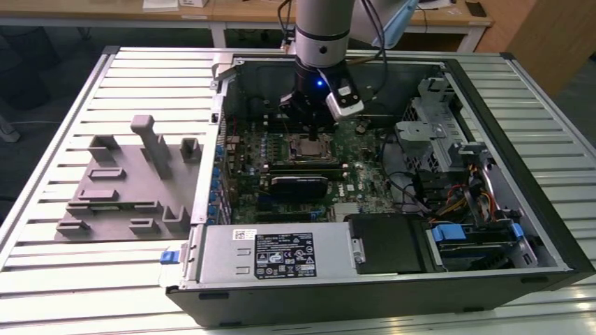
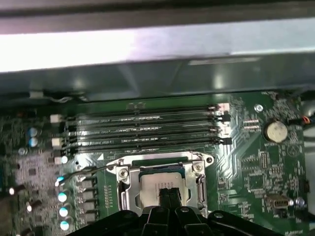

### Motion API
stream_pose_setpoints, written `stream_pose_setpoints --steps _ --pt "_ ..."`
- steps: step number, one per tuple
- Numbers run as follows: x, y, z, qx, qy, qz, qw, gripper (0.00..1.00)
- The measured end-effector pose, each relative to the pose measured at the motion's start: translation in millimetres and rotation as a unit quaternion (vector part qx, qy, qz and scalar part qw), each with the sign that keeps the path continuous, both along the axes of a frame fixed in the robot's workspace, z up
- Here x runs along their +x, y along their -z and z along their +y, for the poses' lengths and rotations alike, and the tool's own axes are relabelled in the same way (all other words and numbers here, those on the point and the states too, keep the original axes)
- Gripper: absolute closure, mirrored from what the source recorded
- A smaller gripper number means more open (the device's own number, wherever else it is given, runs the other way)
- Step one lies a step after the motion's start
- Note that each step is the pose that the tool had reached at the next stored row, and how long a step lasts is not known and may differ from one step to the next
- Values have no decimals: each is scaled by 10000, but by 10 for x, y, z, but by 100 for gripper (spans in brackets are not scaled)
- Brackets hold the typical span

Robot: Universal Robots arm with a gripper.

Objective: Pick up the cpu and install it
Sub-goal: 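Close the cpu cover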

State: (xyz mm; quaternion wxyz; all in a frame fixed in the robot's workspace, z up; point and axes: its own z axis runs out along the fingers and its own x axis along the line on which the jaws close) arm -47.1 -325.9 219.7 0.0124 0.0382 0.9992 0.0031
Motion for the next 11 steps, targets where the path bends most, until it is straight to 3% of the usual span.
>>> stream_pose_setpoints --steps 5,11 --pt "-1 3 -2 -42 -97 1 9999 89" --pt "-1 26 -29 -43 -84 0 10000 89"
